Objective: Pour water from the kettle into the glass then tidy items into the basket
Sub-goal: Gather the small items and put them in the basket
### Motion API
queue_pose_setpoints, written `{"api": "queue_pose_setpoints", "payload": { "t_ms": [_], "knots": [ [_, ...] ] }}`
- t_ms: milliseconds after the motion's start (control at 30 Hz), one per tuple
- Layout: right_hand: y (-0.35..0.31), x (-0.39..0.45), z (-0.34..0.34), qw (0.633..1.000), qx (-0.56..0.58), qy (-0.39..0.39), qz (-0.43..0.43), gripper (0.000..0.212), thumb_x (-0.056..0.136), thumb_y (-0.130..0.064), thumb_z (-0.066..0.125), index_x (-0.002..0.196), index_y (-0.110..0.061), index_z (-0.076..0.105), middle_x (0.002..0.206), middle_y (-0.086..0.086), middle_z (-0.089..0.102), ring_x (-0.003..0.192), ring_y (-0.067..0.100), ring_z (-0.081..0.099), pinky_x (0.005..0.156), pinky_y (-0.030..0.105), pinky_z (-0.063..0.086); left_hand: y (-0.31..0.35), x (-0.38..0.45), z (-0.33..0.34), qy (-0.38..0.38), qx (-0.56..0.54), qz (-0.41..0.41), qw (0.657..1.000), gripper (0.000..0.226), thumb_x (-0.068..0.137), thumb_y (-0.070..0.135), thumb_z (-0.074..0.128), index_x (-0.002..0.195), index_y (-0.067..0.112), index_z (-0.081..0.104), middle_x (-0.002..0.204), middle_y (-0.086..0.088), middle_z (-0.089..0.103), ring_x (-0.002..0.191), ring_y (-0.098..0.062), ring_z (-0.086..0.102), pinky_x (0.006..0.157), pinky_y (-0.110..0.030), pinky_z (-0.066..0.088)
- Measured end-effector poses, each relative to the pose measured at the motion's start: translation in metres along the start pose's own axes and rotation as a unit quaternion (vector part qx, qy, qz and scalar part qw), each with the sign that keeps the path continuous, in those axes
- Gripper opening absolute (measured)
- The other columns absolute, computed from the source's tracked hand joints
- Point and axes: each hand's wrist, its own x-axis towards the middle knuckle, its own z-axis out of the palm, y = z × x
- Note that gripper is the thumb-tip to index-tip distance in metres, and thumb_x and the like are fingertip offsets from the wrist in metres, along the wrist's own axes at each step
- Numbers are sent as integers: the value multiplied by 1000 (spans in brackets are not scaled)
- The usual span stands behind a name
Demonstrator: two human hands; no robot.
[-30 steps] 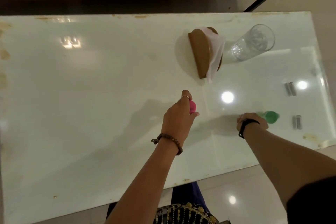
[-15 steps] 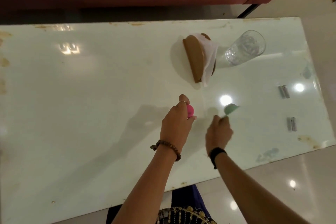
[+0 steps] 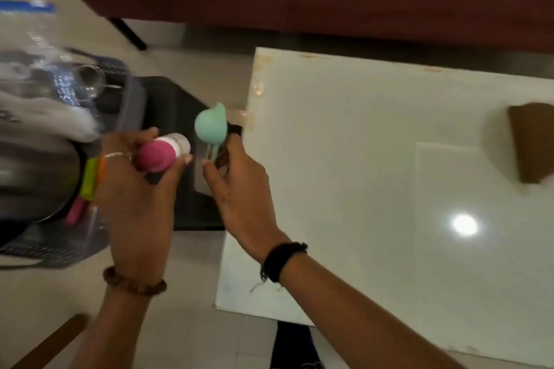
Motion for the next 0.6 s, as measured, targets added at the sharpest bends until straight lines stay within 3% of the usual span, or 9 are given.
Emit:
{"api": "queue_pose_setpoints", "payload": {
  "t_ms": [67,133,233,400,533,600],
  "knots": [
    [-20,27,32,1000,-21,-18,-15,21,93,-19,54,110,-9,48,83,2,61,68,14,58,57,20,43,-24,32,-20,9,77,23,997,39,78,19,72,107,3,51,113,-16,55,98,-24,53,76,-5,32],
    [-35,49,65,998,-35,-41,-17,25,92,-15,54,113,-6,44,83,6,62,72,22,59,59,30,43,-46,59,-35,10,159,45,986,38,78,20,71,105,3,51,112,-20,51,96,-30,50,74,-19,34],
    [-49,69,114,994,-90,-61,-11,38,93,-7,48,127,-2,32,99,18,66,85,37,64,64,38,46,-84,93,-50,-10,219,9,976,35,78,21,69,105,6,51,110,-21,52,94,-41,53,76,-46,43],
    [-53,87,166,978,-201,-50,-12,44,92,5,37,134,2,23,101,22,66,89,41,63,63,40,41,-136,123,-47,-41,184,-46,981,10,83,10,58,93,11,55,102,-19,60,91,-39,57,75,-43,45],
    [-47,102,182,964,-264,-38,-21,41,92,4,36,132,1,25,104,18,66,94,37,63,66,38,44,-149,134,-34,-84,121,-38,988,13,84,6,55,96,10,56,98,-13,61,88,-29,58,76,-38,48],
    [-46,107,184,962,-269,-45,-18,33,94,1,35,126,0,30,105,18,66,97,36,63,71,39,47,-150,135,-31,-101,111,-23,988,17,85,8,54,102,9,55,100,-13,61,89,-29,58,78,-42,50]
  ]
}}
